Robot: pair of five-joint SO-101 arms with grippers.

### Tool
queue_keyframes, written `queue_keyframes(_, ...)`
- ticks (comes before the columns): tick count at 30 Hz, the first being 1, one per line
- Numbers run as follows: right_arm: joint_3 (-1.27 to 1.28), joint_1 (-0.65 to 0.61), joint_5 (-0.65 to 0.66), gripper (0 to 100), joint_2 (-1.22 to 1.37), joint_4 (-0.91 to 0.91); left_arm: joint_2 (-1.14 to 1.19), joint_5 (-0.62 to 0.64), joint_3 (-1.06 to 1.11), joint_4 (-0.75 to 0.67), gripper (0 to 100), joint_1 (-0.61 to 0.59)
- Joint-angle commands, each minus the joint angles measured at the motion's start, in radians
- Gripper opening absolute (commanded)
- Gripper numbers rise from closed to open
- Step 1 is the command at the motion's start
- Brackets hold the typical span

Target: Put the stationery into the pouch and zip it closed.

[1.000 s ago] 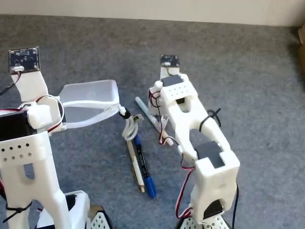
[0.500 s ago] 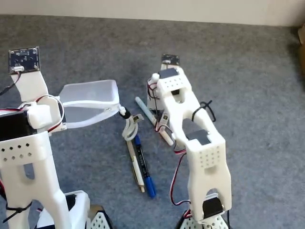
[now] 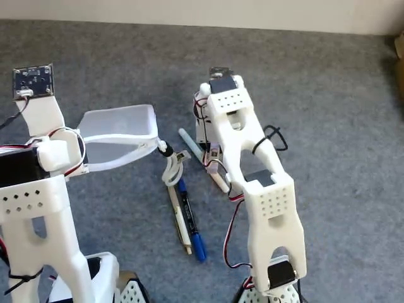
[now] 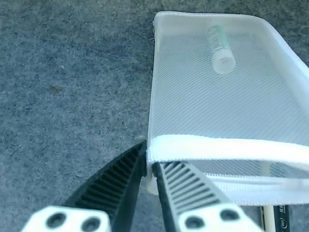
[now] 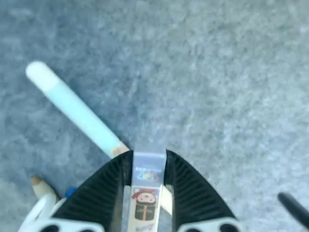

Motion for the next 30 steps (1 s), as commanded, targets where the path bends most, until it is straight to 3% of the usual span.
queue_keyframes(1,-0.077,0.002,0.017,0.5,-0.028,0.045,0.007,-0.011,-0.004,-0.025,1,-0.016)
queue_keyframes(12,-0.108,-0.082,0.017,0.5,-0.039,0.127,0.007,-0.011,-0.004,-0.025,1,-0.016)
queue_keyframes(16,-0.085,-0.099,0.021,0.5,-0.162,0.127,0.007,-0.011,-0.002,-0.025,1,-0.015)
queue_keyframes(23,0.18,-0.127,0.193,0.5,-0.438,0.122,0.007,-0.008,-0.004,-0.025,1,-0.013)
queue_keyframes(30,0.265,-0.16,0.213,0.5,-0.575,0.12,0.007,-0.008,-0.002,-0.025,1,-0.013)
